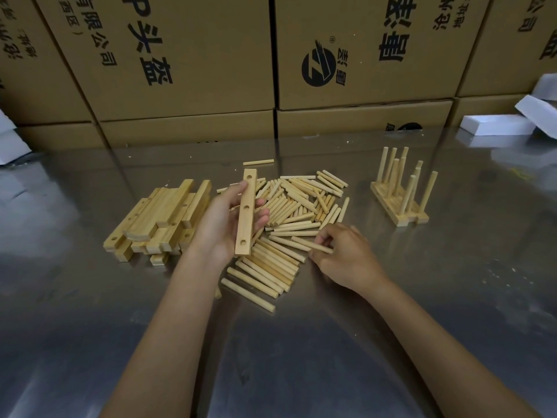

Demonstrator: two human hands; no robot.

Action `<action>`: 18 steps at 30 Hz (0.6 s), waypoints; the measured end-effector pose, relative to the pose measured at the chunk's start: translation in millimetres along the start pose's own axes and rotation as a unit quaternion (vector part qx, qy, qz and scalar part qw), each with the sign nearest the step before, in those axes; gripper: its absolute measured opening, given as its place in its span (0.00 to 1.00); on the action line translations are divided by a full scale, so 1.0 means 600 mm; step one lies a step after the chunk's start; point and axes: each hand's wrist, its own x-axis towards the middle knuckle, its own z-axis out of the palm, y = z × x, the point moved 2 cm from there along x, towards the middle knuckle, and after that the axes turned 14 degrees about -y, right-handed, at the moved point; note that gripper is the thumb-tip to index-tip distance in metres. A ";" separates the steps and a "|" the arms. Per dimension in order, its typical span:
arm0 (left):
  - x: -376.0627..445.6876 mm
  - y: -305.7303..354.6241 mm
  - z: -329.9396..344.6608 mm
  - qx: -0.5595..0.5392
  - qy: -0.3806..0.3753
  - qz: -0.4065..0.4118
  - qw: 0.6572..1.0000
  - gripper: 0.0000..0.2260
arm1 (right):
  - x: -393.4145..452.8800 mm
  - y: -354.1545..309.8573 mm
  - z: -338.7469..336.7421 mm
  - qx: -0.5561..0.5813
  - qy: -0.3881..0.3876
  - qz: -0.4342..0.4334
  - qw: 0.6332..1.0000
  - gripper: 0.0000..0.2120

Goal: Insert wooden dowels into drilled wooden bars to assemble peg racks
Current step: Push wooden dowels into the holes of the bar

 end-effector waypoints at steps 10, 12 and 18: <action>0.006 -0.007 0.008 0.061 -0.072 -0.034 0.995 0.13 | -0.004 0.010 -0.050 0.238 0.025 -0.043 0.970 0.09; 0.007 -0.013 0.014 0.091 -0.128 -0.052 0.986 0.16 | -0.008 -0.001 -0.053 0.258 0.048 -0.087 0.961 0.10; 0.010 -0.031 0.037 0.178 -0.210 -0.080 0.958 0.14 | -0.023 -0.026 -0.038 0.140 0.102 -0.151 0.973 0.10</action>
